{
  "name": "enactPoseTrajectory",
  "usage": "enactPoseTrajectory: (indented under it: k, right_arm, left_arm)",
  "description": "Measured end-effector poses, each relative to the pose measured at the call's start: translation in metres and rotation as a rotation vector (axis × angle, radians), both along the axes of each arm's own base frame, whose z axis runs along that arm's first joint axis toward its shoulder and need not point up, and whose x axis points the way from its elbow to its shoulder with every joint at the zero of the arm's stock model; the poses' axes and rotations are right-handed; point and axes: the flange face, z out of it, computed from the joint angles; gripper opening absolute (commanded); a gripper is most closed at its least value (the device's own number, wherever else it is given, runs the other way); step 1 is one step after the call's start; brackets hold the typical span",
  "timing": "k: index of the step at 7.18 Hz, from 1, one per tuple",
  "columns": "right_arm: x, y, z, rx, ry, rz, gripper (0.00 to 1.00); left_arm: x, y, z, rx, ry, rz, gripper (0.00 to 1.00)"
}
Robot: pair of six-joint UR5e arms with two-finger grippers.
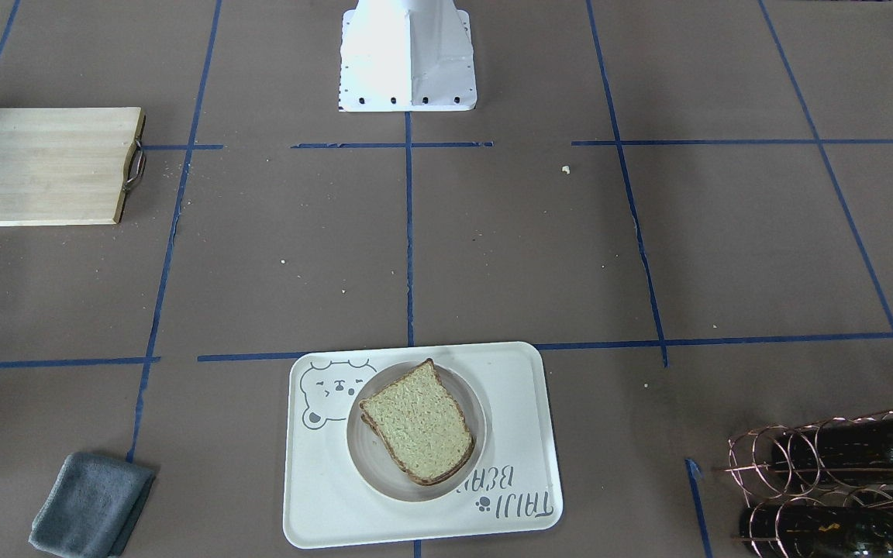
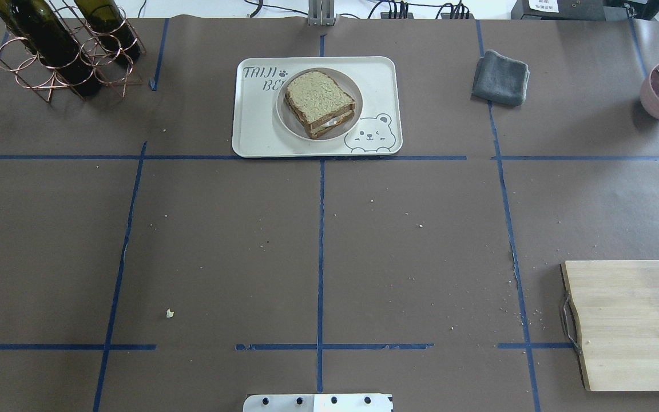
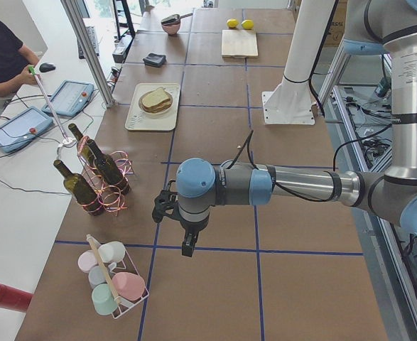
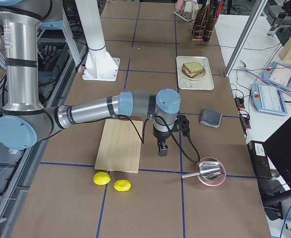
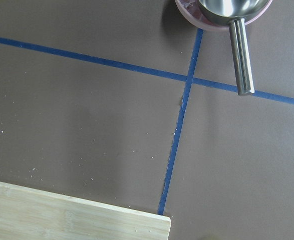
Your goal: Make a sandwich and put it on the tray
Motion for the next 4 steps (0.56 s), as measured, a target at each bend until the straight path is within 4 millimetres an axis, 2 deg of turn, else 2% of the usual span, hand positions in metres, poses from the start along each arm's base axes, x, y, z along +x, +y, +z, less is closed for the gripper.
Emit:
enactPoseTrajectory:
  k: [2, 4]
  right_arm:
    - [0.0, 0.007, -0.002, 0.008, 0.001, -0.005, 1.0]
    - [-0.001, 0.005, 0.002, -0.006, 0.002, 0.001, 1.0]
  left_arm:
    - [0.007, -0.003, -0.005, 0.015, 0.041, 0.01, 1.0]
    - [0.02, -0.017, -0.017, 0.039, 0.05, 0.04, 1.0]
